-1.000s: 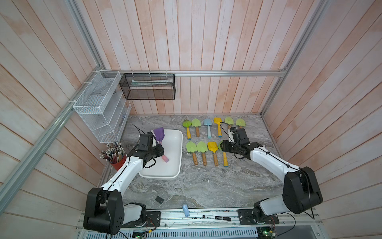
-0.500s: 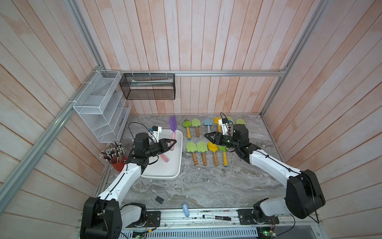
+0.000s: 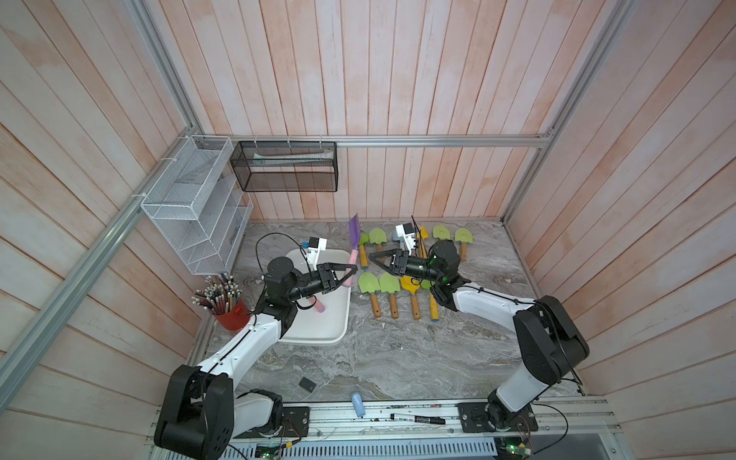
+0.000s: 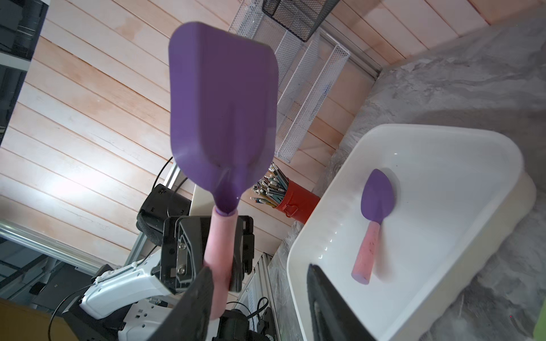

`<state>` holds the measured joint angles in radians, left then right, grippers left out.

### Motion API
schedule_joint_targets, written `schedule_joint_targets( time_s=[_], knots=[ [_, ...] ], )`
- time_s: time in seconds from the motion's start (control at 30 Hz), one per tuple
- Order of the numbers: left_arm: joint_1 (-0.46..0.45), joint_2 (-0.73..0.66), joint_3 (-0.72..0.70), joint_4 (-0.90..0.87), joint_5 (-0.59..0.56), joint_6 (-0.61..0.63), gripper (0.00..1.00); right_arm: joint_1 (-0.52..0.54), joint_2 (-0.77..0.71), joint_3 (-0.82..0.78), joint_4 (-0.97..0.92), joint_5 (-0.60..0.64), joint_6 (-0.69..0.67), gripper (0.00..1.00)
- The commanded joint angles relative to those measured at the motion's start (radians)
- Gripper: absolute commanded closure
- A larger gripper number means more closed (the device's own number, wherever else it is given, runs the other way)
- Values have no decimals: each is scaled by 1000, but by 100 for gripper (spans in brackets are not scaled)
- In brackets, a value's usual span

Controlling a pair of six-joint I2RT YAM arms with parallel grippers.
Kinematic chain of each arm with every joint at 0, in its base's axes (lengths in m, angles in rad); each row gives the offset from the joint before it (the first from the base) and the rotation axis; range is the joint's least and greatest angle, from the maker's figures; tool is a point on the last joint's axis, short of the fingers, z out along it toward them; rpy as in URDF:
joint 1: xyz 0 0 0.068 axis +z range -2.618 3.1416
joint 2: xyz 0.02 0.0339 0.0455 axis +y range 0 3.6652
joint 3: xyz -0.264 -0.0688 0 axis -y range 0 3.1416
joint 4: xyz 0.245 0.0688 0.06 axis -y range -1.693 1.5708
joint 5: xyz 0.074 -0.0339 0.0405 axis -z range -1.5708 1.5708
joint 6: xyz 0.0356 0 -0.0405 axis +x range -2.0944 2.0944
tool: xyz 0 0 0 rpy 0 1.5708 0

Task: Take the shovel out of the storage box
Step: Pick up the shovel from the storage box.

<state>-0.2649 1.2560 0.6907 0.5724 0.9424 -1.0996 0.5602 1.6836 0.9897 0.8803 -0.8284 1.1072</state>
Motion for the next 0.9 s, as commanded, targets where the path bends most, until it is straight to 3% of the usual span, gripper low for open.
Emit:
schedule_joint_targets(
  time_s=[0.0,0.3,0.6,0.87],
  knots=[
    [-18,13,-3,121,12,-53,89,23,33,72,127,-43,70,47],
    [-55,47,-6,190,5,-94,89,40,99,109,267,-74,174,51],
    [-65,64,-15,216,2,-108,89,43,104,88,329,-70,203,75],
    [-79,89,-31,243,5,-117,88,44,136,95,385,-71,248,72]
  ],
)
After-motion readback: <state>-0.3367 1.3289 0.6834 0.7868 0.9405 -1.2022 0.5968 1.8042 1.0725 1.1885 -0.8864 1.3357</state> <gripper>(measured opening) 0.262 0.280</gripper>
